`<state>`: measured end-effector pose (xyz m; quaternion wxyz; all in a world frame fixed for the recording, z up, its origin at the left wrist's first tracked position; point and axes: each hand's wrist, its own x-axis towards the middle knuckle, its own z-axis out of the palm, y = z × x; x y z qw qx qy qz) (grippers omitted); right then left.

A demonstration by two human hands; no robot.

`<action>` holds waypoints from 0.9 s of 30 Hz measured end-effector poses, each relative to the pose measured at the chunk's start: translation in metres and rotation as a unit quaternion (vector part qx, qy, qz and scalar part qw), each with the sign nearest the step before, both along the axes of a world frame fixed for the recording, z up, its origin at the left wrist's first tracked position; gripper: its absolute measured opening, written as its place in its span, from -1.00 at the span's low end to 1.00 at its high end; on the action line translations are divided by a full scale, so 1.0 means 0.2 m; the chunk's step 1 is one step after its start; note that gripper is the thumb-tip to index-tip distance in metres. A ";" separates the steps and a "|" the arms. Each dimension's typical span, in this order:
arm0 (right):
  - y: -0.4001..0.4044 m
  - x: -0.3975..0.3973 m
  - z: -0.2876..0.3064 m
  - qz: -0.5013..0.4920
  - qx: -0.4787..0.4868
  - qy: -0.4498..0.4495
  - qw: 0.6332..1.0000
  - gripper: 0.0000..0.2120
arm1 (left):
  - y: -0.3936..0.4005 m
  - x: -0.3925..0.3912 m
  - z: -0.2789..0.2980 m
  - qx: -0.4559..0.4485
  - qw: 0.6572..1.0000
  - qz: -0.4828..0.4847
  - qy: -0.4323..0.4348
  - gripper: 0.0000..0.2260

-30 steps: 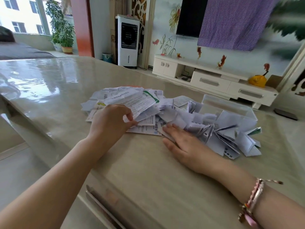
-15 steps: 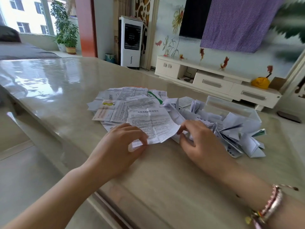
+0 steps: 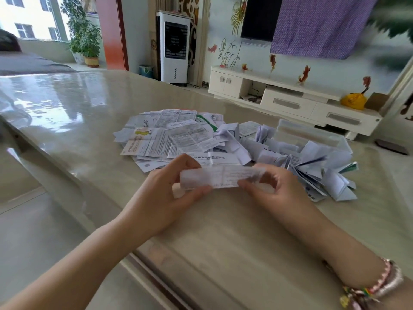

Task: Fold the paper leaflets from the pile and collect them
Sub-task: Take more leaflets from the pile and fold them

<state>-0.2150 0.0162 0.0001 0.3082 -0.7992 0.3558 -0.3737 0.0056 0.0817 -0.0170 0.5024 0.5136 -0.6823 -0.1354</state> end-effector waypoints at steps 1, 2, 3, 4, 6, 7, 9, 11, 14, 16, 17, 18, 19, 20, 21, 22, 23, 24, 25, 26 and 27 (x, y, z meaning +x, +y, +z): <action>0.01 0.01 0.01 0.009 0.028 -0.041 0.999 -0.83 | 0.00 0.00 0.00 0.009 1.000 0.011 0.013 -0.77; 0.02 0.01 0.02 0.018 0.056 -0.080 0.995 -0.81 | -0.01 0.00 0.00 0.017 0.999 0.019 0.031 -0.75; 0.02 0.02 0.03 0.026 0.078 -0.109 0.991 -0.80 | -0.02 0.00 0.00 0.028 0.998 0.023 0.049 -0.76; 0.03 0.02 0.03 0.027 0.095 -0.128 0.987 -0.81 | -0.02 0.00 0.00 0.040 0.997 0.024 0.065 -0.76; 0.04 0.02 0.03 0.008 0.109 -0.138 0.984 -0.83 | -0.03 -0.02 0.01 0.060 0.993 0.018 0.100 -0.74; 0.03 0.02 0.03 -0.010 0.108 -0.128 0.986 -0.84 | -0.02 -0.03 0.02 0.067 0.991 0.021 0.114 -0.70; 0.02 0.00 0.02 -0.056 0.092 -0.072 0.992 -0.85 | -0.03 -0.04 0.02 0.078 0.990 0.038 0.112 -0.61; 0.00 -0.01 0.00 -0.112 0.041 0.069 0.991 -0.77 | -0.04 -0.04 0.01 0.084 0.992 0.062 0.071 -0.54; 0.00 -0.02 -0.03 -0.148 -0.054 0.214 0.964 -0.46 | -0.05 -0.05 0.00 0.058 0.991 0.101 -0.061 -0.50; 0.03 -0.03 -0.02 -0.138 -0.127 0.222 0.957 -0.38 | -0.06 -0.04 -0.02 0.033 0.978 0.118 -0.169 -0.55; 0.04 -0.03 0.00 -0.118 -0.147 0.216 0.958 -0.41 | -0.06 -0.03 -0.02 0.023 0.975 0.116 -0.186 -0.63; 0.05 -0.03 0.01 -0.087 -0.152 0.207 0.963 -0.47 | -0.06 -0.03 -0.02 0.015 0.977 0.106 -0.186 -0.74; 0.06 -0.03 0.03 -0.050 -0.144 0.200 0.968 -0.54 | -0.06 -0.02 -0.01 0.011 0.979 0.087 -0.185 -0.84; 0.07 -0.03 0.03 -0.012 -0.130 0.201 0.971 -0.57 | -0.06 -0.02 -0.01 0.013 0.980 0.064 -0.187 -0.85; 0.08 -0.02 0.03 0.024 -0.118 0.210 0.970 -0.57 | -0.07 -0.01 -0.01 0.022 0.981 0.040 -0.186 -0.77; 0.08 -0.02 0.02 0.051 -0.110 0.223 0.967 -0.56 | -0.07 -0.01 -0.01 0.031 0.983 0.018 -0.182 -0.69; 0.08 -0.02 0.01 0.065 -0.108 0.234 0.964 -0.56 | -0.07 0.00 -0.01 0.042 0.983 0.005 -0.180 -0.63; 0.07 -0.02 0.01 0.068 -0.110 0.241 0.962 -0.56 | -0.06 0.00 -0.02 0.049 0.982 -0.005 -0.183 -0.57; 0.06 -0.02 0.01 0.065 -0.114 0.243 0.961 -0.59 | -0.06 0.00 -0.02 0.056 0.980 -0.011 -0.189 -0.53; 0.06 -0.02 0.01 0.060 -0.118 0.245 0.960 -0.61 | -0.06 0.00 -0.03 0.058 0.979 -0.015 -0.197 -0.49; 0.06 -0.03 0.01 0.056 -0.121 0.249 0.959 -0.63 | -0.06 0.00 -0.03 0.060 0.977 -0.015 -0.206 -0.47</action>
